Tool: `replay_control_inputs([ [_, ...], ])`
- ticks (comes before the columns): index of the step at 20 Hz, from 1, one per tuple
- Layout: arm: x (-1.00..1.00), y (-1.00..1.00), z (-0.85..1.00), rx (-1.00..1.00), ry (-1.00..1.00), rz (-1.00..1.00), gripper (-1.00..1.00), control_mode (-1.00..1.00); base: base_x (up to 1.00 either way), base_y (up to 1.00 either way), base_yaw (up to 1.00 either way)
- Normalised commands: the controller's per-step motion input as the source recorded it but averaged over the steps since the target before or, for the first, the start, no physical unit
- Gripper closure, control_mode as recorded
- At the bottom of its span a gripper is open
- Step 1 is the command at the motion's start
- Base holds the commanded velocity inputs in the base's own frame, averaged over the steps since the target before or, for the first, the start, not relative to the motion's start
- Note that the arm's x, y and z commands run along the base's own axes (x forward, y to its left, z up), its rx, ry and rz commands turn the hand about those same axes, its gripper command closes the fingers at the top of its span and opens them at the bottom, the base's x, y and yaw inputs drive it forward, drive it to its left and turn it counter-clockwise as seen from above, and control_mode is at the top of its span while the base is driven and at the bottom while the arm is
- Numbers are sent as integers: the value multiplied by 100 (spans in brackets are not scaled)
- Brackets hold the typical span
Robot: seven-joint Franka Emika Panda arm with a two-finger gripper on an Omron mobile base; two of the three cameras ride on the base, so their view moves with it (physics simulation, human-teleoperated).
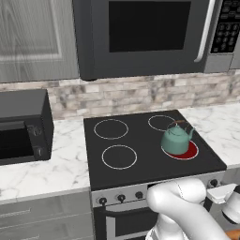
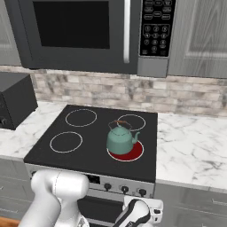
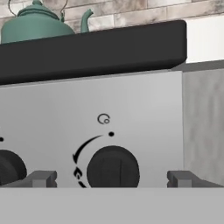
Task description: Lower the heat of the kettle.
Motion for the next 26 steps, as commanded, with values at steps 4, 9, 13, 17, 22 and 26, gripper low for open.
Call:
replay_control_inputs([
  [4, 1, 0, 0, 2, 0, 0, -100, -100, 0, 0, 0],
  [9, 3, 0, 0, 1, 0, 0, -100, -100, 0, 0, 0],
  [13, 6, 0, 0, 0, 0, 0, 100, -100, 0, 0, 0],
  [17, 3, 0, 0, 0, 0, 0, 100, -100, 0, 0, 0],
  [22, 1, 4, 0, 0, 0, 0, 100, -100, 0, 0, 0],
  [26, 0, 8, 0, 0, 0, 0, 100, -100, 0, 0, 0],
])
